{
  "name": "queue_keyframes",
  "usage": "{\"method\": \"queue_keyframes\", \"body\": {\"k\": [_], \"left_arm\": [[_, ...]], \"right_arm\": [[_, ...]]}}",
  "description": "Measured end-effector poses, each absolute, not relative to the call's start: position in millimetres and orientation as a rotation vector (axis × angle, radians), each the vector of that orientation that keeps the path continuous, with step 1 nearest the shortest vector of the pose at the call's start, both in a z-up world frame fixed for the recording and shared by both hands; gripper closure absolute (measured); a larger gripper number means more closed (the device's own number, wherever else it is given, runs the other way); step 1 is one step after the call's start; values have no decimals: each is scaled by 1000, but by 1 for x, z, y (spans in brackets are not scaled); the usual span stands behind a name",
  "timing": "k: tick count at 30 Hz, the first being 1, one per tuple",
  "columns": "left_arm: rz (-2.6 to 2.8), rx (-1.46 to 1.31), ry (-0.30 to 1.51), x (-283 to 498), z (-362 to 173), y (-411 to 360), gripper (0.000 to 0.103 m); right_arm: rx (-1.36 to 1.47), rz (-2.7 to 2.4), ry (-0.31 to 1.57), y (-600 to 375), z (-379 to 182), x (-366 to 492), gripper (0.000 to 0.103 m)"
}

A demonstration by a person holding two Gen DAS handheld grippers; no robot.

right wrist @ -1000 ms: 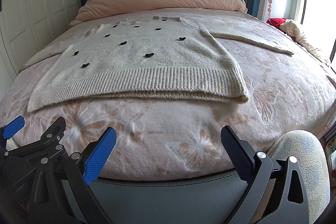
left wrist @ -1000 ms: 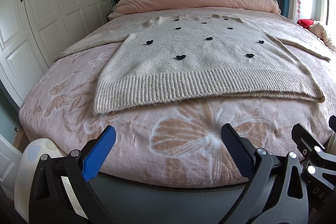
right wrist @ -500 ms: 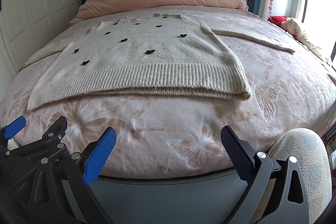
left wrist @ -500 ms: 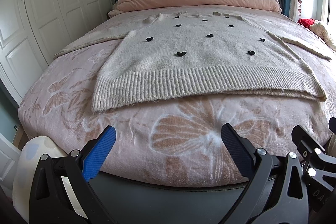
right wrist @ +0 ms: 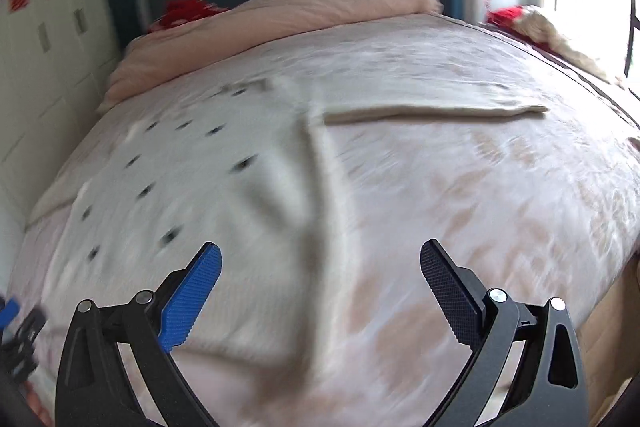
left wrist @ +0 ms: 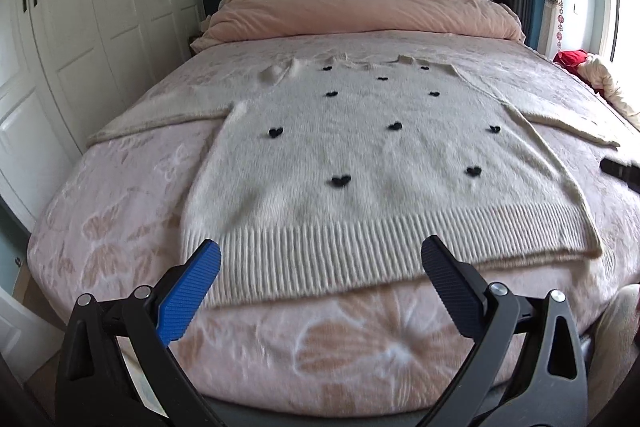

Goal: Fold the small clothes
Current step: 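Grasp the cream sweater's sleeve cuff with the right gripper and lift it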

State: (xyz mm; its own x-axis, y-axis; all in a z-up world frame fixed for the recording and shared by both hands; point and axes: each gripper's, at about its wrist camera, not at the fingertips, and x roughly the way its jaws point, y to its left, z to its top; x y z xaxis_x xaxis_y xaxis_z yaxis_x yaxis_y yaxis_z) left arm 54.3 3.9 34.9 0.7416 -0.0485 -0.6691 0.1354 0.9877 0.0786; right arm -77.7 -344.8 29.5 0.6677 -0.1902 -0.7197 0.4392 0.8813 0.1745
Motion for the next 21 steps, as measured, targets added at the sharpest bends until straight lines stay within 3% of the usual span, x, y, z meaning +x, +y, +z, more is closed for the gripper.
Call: {"method": "queue_keyframes", "body": {"k": [5, 11, 16, 19, 21], "left_arm": [[-118, 197, 724, 88, 42, -21, 5], [-134, 183, 758, 122, 41, -42, 5], [-133, 151, 819, 145, 29, -52, 5], [-135, 155, 835, 153, 23, -54, 5], [-139, 154, 840, 158, 21, -52, 5]], "right_arm": [[527, -561, 754, -497, 19, -33, 19], [589, -701, 791, -610, -7, 7, 20], [798, -725, 759, -669, -40, 22, 20], [860, -703, 743, -680, -54, 31, 39], [856, -690, 744, -682, -56, 40, 71]]}}
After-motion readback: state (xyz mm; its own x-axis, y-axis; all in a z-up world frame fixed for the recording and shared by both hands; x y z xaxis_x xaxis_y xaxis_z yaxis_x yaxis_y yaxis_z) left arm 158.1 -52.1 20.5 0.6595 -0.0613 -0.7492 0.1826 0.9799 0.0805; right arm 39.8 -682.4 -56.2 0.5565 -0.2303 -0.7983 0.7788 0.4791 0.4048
